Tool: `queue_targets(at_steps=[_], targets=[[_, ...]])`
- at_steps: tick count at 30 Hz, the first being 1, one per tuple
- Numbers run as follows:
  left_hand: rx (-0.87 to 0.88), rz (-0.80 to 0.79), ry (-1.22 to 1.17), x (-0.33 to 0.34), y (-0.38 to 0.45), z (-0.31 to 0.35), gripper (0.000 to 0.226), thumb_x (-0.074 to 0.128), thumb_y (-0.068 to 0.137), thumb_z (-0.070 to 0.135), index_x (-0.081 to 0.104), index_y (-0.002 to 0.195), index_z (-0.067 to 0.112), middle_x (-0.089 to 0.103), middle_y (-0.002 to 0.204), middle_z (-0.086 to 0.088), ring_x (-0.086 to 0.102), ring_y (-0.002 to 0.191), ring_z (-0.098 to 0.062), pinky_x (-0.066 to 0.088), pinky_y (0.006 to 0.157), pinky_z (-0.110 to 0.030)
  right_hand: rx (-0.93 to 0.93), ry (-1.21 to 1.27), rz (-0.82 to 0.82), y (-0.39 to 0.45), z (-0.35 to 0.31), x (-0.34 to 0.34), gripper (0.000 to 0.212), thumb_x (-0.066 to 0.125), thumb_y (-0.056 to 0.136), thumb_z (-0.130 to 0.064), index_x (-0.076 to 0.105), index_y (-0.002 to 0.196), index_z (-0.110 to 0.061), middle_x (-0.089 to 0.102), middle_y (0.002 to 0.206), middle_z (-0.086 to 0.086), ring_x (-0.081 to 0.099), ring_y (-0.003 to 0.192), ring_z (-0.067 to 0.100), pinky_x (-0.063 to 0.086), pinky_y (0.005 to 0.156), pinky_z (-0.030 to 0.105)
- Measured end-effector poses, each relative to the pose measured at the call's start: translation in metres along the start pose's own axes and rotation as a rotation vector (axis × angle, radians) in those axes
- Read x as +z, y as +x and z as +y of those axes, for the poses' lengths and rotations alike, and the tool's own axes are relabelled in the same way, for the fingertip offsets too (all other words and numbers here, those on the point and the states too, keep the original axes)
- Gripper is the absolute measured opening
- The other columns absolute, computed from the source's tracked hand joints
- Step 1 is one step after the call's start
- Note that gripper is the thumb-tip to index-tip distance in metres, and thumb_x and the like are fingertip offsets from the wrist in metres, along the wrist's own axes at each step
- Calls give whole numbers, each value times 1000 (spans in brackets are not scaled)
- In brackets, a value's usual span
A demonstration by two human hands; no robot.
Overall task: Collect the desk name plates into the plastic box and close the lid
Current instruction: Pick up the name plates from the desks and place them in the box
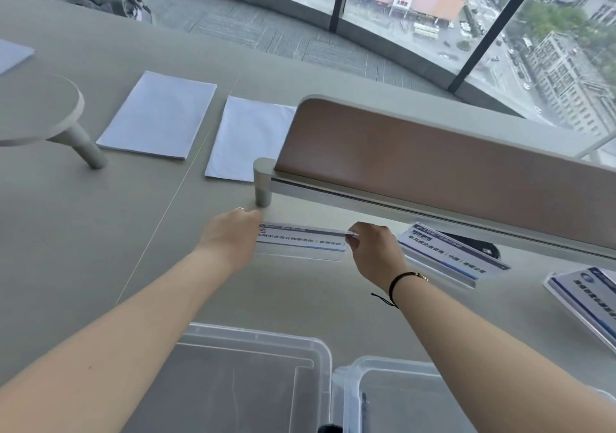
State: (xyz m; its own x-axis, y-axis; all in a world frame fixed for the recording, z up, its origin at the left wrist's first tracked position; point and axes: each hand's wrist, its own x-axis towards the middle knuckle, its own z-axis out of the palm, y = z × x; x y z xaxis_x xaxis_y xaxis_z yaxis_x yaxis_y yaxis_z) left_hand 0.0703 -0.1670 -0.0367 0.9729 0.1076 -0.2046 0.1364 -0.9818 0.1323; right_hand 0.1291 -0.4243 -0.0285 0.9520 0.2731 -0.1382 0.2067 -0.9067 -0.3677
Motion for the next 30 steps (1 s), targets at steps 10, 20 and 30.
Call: queue_targets(at_steps=[10,20,30], targets=[[-79,276,-15,-63,-103,99,10,48,92,8,55,89,14,51,78,-6,51,64,-33,36,56,-34,-83,207,50,-65,41,-88,15,59,92,-16,70,89,-7,69,79,11,58,77,30,40,61,30],[-122,421,9,-119,-236,238,10,57,89,9,64,86,14,58,72,-8,55,61,-34,44,55,-36,-215,280,95,-162,104,-197,8,69,83,-20,74,79,-14,63,60,-1,55,60,22,39,57,27],[-119,355,-300,-88,-333,303,19,66,88,29,60,74,18,67,69,-5,61,71,-35,50,62,-39,-266,119,64,-224,143,-233,11,80,73,-28,72,81,-29,69,66,-10,66,72,16,56,71,33]])
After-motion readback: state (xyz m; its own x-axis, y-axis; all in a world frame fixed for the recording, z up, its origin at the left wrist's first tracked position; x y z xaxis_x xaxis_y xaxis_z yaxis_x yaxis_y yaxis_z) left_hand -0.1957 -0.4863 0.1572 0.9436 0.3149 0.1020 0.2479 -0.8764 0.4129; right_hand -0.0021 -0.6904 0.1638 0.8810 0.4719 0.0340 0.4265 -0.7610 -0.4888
